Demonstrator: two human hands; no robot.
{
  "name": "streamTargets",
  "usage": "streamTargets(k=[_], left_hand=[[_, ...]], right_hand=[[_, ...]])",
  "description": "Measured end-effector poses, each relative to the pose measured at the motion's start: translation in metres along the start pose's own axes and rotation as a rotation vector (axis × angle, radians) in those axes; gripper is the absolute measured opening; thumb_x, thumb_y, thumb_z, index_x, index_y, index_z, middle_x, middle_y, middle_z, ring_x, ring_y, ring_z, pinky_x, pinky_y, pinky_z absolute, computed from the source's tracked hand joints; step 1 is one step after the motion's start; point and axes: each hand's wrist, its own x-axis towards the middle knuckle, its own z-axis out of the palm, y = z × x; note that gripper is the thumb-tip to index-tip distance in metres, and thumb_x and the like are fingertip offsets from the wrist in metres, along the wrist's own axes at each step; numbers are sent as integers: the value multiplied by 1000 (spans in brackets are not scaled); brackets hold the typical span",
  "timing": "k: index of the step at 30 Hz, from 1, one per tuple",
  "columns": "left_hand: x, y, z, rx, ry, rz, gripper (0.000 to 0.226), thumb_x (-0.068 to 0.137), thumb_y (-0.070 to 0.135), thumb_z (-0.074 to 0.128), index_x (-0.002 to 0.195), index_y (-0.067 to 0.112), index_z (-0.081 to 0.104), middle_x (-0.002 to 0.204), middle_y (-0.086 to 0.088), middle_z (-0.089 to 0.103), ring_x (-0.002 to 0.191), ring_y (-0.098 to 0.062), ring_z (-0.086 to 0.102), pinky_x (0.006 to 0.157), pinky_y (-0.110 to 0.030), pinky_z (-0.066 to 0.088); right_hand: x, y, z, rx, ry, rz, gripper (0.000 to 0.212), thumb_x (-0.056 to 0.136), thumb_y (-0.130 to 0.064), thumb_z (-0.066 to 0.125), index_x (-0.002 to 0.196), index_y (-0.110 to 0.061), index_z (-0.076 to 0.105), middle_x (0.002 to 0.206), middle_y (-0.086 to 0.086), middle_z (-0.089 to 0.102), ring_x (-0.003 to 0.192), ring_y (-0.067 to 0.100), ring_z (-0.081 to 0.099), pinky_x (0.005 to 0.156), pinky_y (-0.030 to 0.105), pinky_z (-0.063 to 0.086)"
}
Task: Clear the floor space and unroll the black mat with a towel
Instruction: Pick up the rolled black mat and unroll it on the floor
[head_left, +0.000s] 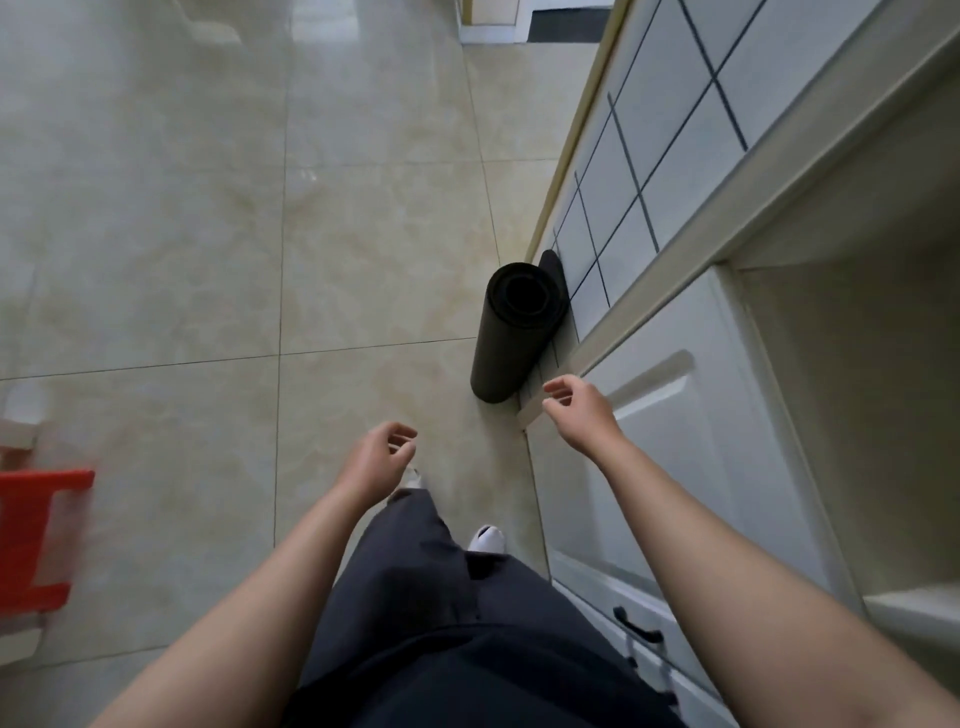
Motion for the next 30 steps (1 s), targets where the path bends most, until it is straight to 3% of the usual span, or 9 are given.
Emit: streamTargets(k=[8,16,22,30], left_hand=[[127,73,-14,-18,-68,48,23,94,13,53,115,7,62,107,-10,65,88,-17,58,75,-23,40],[234,112,-23,27,-142,76,26,92,11,52,117,8,61,105,-8,67,88,-20,60,72,-23,40],[293,106,-1,178,-268,132,37,92,17,55,128,9,54,122,-10,60,116,-25,54,95,-33,41],[354,127,46,145,-268,100,60,92,20,54,146,8,30,148,-13,36,134,-29,38,106,-39,35]], right_hand=[[103,-34,-12,56,14,125,35,88,-16,55,123,-12,56,126,10,56,110,23,56,87,23,37],[188,-62,-14,57,15,292,48,89,-18,56,135,-12,46,138,9,50,123,24,49,103,36,40],[252,-64,-7,46,53,390,57,90,-14,54,143,-11,35,148,10,38,134,25,39,109,36,34],[311,-38,8,-24,-6,493,69,89,-18,57,149,-13,24,154,9,31,139,28,34,112,42,34]])
